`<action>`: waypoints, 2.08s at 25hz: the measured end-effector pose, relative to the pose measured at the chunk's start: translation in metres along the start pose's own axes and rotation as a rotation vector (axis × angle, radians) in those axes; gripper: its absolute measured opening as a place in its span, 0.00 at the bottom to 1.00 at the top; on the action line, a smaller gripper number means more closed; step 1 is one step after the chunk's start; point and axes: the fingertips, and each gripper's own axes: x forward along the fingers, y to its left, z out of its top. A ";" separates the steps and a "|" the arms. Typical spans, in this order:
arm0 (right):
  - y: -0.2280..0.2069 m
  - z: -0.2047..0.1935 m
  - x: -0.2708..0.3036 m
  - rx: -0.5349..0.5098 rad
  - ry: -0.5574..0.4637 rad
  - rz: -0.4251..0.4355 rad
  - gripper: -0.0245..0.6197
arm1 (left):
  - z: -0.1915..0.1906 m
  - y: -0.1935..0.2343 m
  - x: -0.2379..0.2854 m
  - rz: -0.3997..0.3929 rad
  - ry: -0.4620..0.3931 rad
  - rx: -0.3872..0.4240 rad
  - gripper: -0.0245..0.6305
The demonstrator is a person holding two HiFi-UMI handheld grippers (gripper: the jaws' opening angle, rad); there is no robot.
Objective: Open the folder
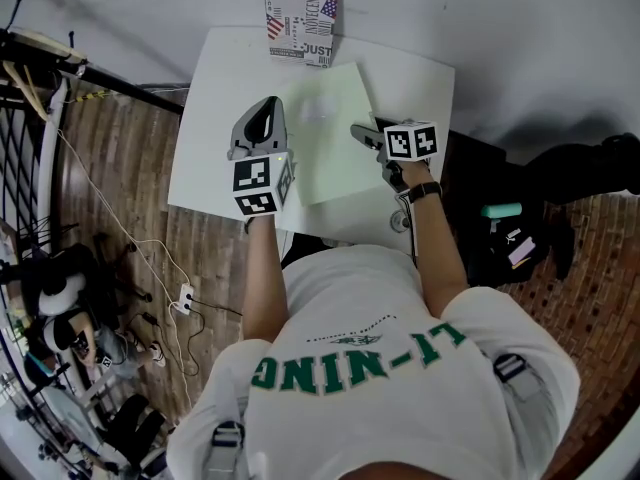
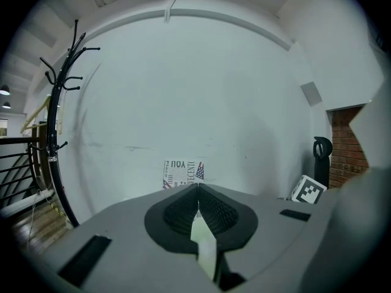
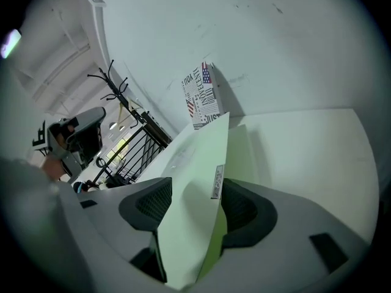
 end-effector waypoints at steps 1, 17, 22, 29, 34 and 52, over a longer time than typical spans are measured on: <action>0.003 0.001 -0.001 0.013 -0.007 0.008 0.45 | -0.001 0.001 -0.001 0.002 0.002 -0.003 0.06; 0.078 0.031 -0.015 -0.007 -0.068 0.205 0.18 | -0.002 0.007 -0.020 0.038 -0.014 -0.015 0.06; 0.116 0.038 -0.018 -0.040 -0.060 0.288 0.18 | 0.000 0.020 -0.035 0.074 -0.026 -0.027 0.06; 0.157 0.042 -0.007 -0.085 -0.050 0.314 0.18 | -0.002 0.044 -0.058 0.138 -0.038 -0.050 0.06; 0.184 0.042 0.005 -0.090 -0.038 0.340 0.18 | -0.007 0.066 -0.079 0.193 -0.043 -0.065 0.06; 0.278 0.026 0.066 -0.157 0.043 0.366 0.26 | -0.017 0.135 -0.150 0.370 -0.073 -0.107 0.06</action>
